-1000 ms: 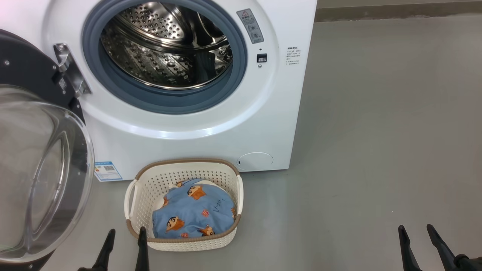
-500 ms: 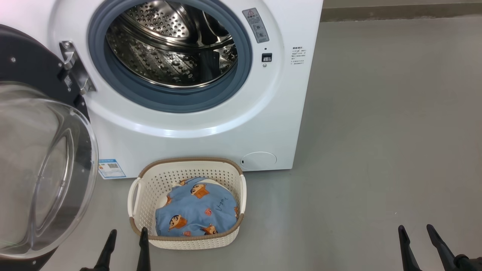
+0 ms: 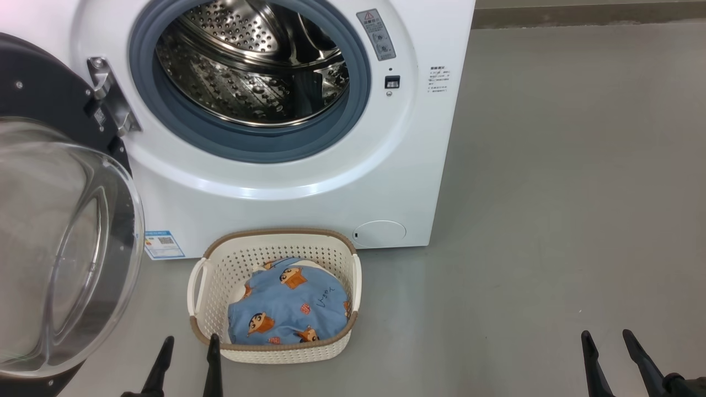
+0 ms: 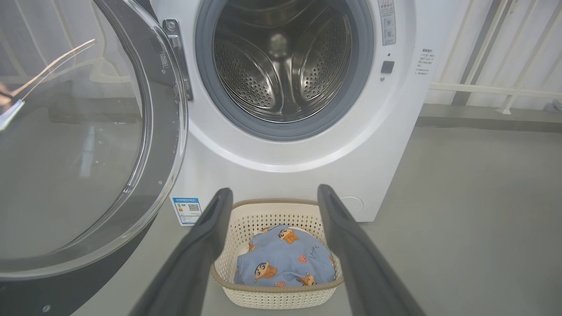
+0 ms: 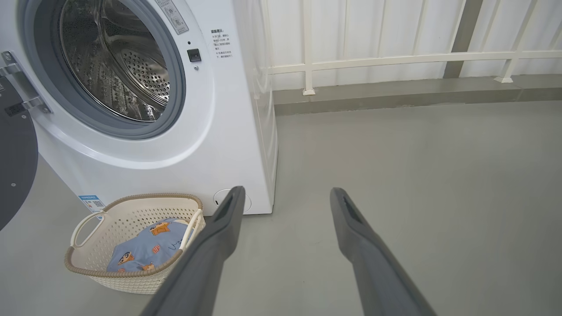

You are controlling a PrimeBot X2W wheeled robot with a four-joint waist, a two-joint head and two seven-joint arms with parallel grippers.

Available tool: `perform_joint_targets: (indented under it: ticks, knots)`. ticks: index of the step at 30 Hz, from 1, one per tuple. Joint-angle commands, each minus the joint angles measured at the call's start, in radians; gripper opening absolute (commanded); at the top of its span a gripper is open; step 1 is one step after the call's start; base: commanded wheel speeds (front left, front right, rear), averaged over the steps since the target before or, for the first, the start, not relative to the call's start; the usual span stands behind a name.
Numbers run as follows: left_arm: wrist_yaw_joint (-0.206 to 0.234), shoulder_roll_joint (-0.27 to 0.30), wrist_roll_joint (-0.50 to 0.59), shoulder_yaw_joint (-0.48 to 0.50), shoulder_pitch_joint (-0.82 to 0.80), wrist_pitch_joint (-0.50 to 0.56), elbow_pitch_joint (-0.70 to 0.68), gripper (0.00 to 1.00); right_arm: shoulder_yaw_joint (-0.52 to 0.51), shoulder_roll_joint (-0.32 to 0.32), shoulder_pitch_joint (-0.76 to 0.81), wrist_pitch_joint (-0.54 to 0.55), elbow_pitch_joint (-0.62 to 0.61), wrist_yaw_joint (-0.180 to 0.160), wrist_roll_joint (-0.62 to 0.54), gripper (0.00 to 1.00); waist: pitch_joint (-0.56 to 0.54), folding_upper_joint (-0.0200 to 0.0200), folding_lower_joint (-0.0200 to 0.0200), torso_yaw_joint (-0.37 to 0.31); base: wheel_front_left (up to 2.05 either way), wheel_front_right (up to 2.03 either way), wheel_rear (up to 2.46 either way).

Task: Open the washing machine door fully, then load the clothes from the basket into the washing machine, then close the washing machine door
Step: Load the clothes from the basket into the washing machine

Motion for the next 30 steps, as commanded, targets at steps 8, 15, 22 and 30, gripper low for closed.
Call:
perform_joint_targets:
  ticks: [8,15,22,30]
  knots:
    - [0.003,0.01,0.004,0.039,-0.028,-0.006,-0.015,1.0,0.023,-0.012,-0.015,-0.012,-0.021,0.002,0.015,1.0,0.0,0.0,0.0,-0.001,0.02,-0.02,0.0]
    - [0.001,0.01,0.001,0.044,-0.03,-0.006,-0.007,1.0,0.022,-0.012,-0.015,-0.012,-0.022,0.002,0.016,1.0,0.003,0.0,0.0,-0.003,0.8,-0.8,0.0]
    - [0.002,0.01,0.005,0.047,-0.031,-0.006,-0.009,1.0,0.021,-0.01,-0.014,-0.012,-0.021,0.002,0.018,1.0,0.005,0.0,0.0,-0.005,1.47,-1.5,0.03]
    - [0.014,0.01,0.028,0.04,-0.033,-0.006,-0.027,1.0,0.02,-0.009,-0.015,-0.012,-0.023,0.002,0.021,1.0,0.015,0.0,0.0,-0.006,0.84,-0.85,0.01]
